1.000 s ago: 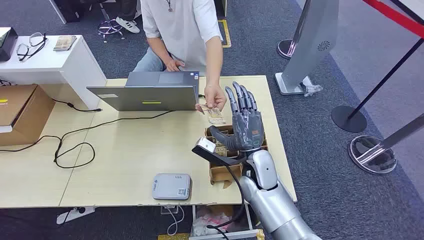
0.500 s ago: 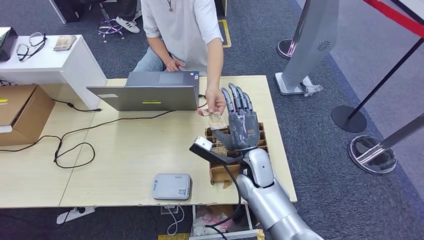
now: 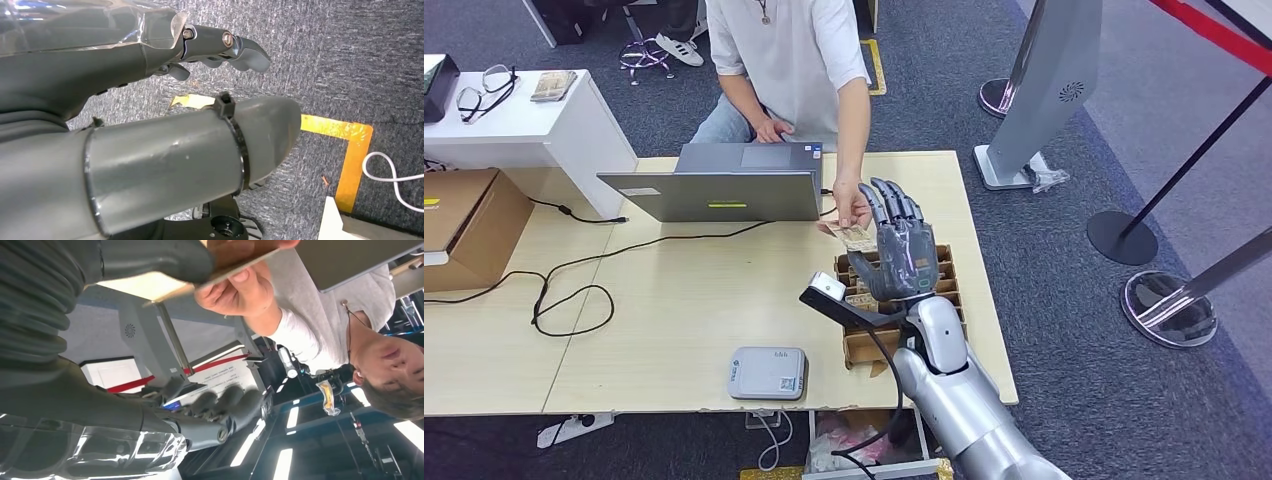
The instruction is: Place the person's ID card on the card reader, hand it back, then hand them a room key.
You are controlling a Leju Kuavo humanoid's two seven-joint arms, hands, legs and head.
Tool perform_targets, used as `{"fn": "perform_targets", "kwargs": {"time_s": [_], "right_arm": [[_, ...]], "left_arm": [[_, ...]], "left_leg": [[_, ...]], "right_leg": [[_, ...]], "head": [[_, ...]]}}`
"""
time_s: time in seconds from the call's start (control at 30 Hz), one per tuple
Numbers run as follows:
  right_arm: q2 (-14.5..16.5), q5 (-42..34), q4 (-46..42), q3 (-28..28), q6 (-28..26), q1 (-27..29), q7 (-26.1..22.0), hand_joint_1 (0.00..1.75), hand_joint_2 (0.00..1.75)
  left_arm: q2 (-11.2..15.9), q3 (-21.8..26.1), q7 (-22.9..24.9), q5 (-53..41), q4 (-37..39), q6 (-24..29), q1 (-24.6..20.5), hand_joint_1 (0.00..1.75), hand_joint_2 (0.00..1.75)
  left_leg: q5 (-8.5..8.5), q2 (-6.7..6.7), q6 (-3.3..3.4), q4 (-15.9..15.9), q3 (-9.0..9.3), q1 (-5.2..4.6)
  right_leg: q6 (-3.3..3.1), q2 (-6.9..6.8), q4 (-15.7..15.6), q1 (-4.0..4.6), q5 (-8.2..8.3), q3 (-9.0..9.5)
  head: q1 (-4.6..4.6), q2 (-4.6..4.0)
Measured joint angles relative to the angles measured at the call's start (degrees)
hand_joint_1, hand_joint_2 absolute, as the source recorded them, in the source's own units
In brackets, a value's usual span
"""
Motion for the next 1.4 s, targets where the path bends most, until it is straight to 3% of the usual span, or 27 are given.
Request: {"fn": "perform_targets", "kwargs": {"time_s": [0.97, 1.4], "right_arm": [[0.00, -0.11, -0.36, 1.44, 1.51, 0.19, 0.57, 1.75, 1.75], [-0.02, -4.80, -6.39, 2.24, 3.91, 2.28, -2.14, 1.75, 1.75]], "left_arm": [[0.16, 0.00, -0.26, 0.16, 0.00, 0.08, 0.11, 0.00, 0.00], [0.16, 0.00, -0.31, 0.40, 0.00, 0.09, 0.30, 0.00, 0.00]], "left_leg": [[0.00, 0.00, 0.00, 0.00, 0.00, 0.00], [0.00, 0.01, 0.00, 0.00, 0.01, 0.00]], "right_leg": [[0.00, 0.00, 0.00, 0.00, 0.00, 0.00], [0.00, 0.00, 0.00, 0.00, 0.00, -0.01]], "head": [[0.00, 0.00], [0.01, 0.00]]}}
